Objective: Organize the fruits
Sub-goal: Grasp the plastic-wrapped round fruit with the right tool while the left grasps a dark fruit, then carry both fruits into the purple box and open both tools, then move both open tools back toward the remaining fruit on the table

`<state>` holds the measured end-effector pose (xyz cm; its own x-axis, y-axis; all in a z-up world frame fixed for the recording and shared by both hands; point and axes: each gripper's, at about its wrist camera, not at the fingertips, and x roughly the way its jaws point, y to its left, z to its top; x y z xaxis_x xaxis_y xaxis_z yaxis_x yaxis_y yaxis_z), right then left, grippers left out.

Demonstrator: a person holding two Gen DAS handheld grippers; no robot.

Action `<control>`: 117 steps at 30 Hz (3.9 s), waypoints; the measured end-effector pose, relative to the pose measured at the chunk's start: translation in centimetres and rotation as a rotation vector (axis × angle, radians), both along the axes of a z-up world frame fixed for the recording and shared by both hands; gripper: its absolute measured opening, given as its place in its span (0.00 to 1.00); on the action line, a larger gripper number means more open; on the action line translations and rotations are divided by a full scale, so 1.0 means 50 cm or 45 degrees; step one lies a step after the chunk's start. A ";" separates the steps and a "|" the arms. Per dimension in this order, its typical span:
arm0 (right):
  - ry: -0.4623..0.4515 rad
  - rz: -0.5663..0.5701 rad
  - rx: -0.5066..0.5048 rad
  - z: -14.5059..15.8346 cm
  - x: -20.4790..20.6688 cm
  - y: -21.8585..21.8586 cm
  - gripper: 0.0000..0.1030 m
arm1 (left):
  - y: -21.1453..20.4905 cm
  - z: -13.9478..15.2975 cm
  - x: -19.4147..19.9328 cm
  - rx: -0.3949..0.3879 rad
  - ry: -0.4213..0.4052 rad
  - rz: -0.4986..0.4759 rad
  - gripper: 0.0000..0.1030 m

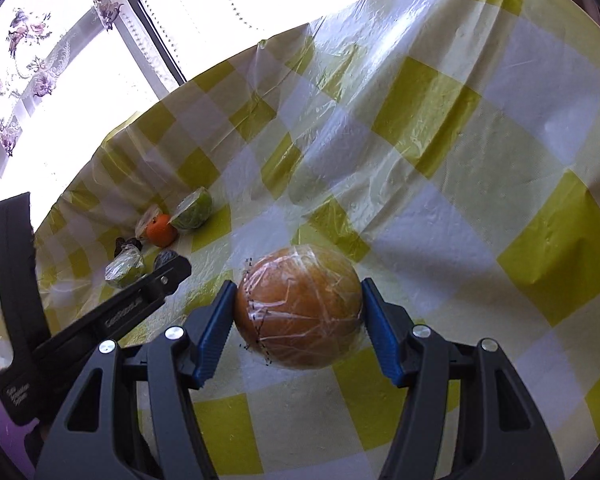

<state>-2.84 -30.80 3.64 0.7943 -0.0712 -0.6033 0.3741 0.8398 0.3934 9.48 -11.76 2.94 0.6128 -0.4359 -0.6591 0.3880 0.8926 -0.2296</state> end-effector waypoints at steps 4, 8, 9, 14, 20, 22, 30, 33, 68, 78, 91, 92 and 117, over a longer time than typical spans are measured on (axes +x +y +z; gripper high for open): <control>0.005 -0.003 0.000 -0.001 0.002 0.000 0.61 | 0.107 0.012 -0.133 -0.133 -0.051 0.102 0.36; 0.006 -0.002 0.001 0.000 0.002 -0.001 0.61 | 0.208 -0.003 -0.236 -0.208 -0.033 0.174 0.36; 0.006 -0.002 0.002 0.000 0.002 0.000 0.61 | 0.230 -0.007 -0.255 -0.220 -0.025 0.189 0.36; 0.005 0.000 -0.001 0.000 0.003 0.001 0.61 | 0.306 -0.008 -0.329 -0.237 -0.063 0.225 0.36; 0.022 0.050 -0.057 0.005 -0.009 0.037 0.61 | 0.354 -0.016 -0.338 -0.294 -0.034 0.253 0.37; 0.032 0.096 -0.034 0.001 -0.022 0.067 0.61 | 0.349 -0.017 -0.339 -0.285 -0.033 0.240 0.37; 0.018 0.325 -0.116 0.004 -0.089 0.222 0.61 | 0.342 -0.009 -0.378 -0.184 -0.114 0.254 0.37; 0.016 0.399 -0.140 0.004 -0.107 0.264 0.61 | 0.344 -0.004 -0.399 -0.169 -0.138 0.259 0.37; -0.312 1.185 -0.202 0.216 -0.292 0.665 0.61 | 0.639 0.211 -0.704 -0.125 -0.613 0.767 0.37; -0.237 1.361 -0.414 0.189 -0.303 0.812 0.61 | 0.738 0.142 -0.690 -0.092 -0.430 0.978 0.37; -0.123 1.364 -0.758 0.143 -0.278 0.915 0.61 | 0.752 0.107 -0.663 0.165 -0.339 1.015 0.36; -0.119 1.362 -0.766 0.142 -0.277 0.916 0.61 | 0.751 0.107 -0.659 0.192 -0.328 1.012 0.36; -0.188 1.347 -0.849 0.134 -0.279 0.921 0.97 | 0.770 0.123 -0.647 0.299 -0.320 1.122 0.95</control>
<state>-16.80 15.25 10.32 0.7053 0.3841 -0.5959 -0.6134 0.7520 -0.2413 -22.86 26.75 9.06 0.7942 0.3792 -0.4748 -0.4347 0.9005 -0.0079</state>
